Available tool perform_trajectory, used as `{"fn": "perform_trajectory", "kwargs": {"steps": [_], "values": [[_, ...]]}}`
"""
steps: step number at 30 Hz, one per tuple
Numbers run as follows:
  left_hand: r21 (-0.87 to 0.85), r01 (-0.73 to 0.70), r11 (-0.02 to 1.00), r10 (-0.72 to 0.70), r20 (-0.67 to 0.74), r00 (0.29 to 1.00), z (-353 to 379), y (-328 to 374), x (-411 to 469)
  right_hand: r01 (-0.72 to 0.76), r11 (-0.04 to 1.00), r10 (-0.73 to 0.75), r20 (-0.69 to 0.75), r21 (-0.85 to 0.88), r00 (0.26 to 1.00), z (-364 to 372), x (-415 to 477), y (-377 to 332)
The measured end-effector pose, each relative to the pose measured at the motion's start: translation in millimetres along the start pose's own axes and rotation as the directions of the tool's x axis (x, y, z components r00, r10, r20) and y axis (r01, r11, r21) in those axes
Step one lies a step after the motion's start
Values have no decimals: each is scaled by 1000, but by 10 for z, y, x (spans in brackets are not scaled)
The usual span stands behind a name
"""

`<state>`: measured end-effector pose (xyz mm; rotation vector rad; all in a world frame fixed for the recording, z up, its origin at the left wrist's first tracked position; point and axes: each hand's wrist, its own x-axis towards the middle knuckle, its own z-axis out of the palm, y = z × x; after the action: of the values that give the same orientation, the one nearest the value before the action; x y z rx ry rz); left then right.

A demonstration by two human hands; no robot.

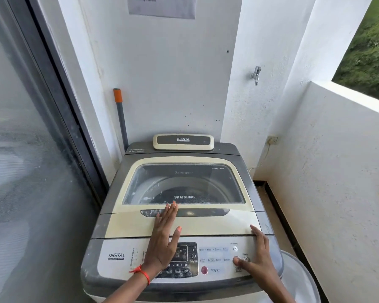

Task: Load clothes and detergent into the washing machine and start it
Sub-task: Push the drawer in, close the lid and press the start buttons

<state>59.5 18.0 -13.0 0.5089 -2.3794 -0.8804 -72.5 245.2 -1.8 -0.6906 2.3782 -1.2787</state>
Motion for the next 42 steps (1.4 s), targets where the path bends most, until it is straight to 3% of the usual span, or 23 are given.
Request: {"fn": "perform_trajectory", "kwargs": {"steps": [4,9,19,27,42], "values": [[347,25,938,-19,-22,1000,-38,-109,20,19,988,-12,44,-156,999,34,57,-41],[514,-4,858,-16,35,999,-239,-200,110,171,917,-163,53,-360,985,22,290,-141],[560,64,826,-100,34,994,-392,-429,227,258,793,-213,146,-552,966,7,856,-144],[517,110,849,-134,9,991,-347,-390,239,246,744,-265,64,-621,962,104,923,-4],[517,112,849,-151,34,988,-370,-362,236,244,742,-272,51,-624,961,110,899,-6]]}}
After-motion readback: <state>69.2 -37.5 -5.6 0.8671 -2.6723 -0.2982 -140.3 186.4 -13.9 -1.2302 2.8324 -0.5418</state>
